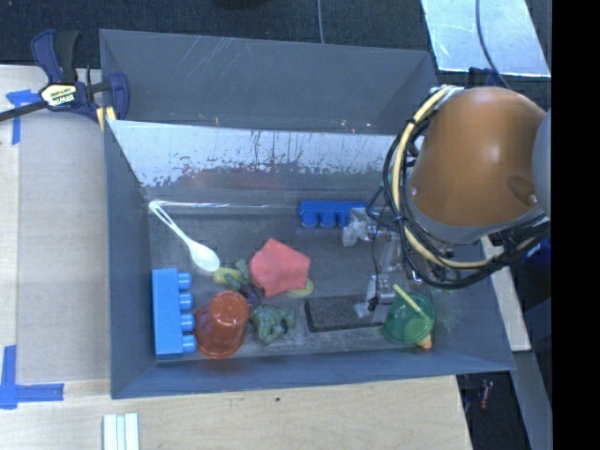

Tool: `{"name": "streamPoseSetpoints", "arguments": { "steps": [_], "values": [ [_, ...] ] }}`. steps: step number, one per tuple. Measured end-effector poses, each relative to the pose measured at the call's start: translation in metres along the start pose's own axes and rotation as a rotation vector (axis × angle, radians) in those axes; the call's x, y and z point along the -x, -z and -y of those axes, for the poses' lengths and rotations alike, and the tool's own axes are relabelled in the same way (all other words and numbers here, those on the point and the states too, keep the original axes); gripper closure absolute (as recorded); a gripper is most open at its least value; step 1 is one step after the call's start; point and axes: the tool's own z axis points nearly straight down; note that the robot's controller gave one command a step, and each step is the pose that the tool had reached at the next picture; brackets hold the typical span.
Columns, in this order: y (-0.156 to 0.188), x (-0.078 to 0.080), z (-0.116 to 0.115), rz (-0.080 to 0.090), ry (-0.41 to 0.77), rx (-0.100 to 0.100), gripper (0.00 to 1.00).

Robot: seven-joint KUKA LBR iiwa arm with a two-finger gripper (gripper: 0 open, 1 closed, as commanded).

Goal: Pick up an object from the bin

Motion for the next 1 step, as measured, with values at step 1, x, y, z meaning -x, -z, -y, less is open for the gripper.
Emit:
{"name": "streamPoseSetpoints", "arguments": {
  "steps": [1],
  "values": [
    [0.0000, 0.0000, 0.0000, 0.000, 0.000, 0.000, 1.00]
  ]
}}
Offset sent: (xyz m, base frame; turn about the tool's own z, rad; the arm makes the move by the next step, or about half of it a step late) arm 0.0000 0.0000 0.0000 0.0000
